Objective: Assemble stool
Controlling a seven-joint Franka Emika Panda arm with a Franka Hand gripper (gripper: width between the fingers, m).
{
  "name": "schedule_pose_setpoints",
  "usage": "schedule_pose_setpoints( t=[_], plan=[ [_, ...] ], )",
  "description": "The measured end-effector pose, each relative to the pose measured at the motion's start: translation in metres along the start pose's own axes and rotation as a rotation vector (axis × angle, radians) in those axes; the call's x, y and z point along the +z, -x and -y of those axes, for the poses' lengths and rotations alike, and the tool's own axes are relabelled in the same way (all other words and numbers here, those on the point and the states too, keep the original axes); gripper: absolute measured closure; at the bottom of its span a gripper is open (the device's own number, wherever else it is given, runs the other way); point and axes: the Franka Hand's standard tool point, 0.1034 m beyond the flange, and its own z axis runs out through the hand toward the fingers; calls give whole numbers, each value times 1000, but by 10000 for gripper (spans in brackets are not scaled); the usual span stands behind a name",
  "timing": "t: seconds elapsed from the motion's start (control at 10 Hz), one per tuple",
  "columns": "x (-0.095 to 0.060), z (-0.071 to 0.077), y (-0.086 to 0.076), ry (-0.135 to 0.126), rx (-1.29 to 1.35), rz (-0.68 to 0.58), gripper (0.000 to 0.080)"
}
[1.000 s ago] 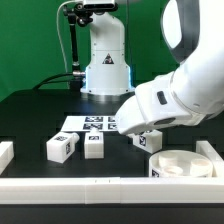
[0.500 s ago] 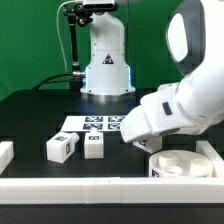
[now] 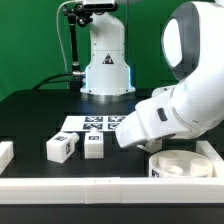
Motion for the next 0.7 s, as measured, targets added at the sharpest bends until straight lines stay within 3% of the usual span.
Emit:
schedule_pose_setpoints(
  t=[0.1, 0.3, 0.4, 0.5, 0.6, 0.7],
  plan=[
    [-4, -4, -13, -1, -6, -19, 151],
    [-5, -5, -11, -3, -6, -34, 151],
    [-4, -6, -13, -2, -8, -42, 282],
    [-4, -6, -15, -1, -9, -49, 282],
    [-4, -6, -15, 0, -9, -49, 420],
    [-4, -6, -15, -1, -9, -50, 473]
  ],
)
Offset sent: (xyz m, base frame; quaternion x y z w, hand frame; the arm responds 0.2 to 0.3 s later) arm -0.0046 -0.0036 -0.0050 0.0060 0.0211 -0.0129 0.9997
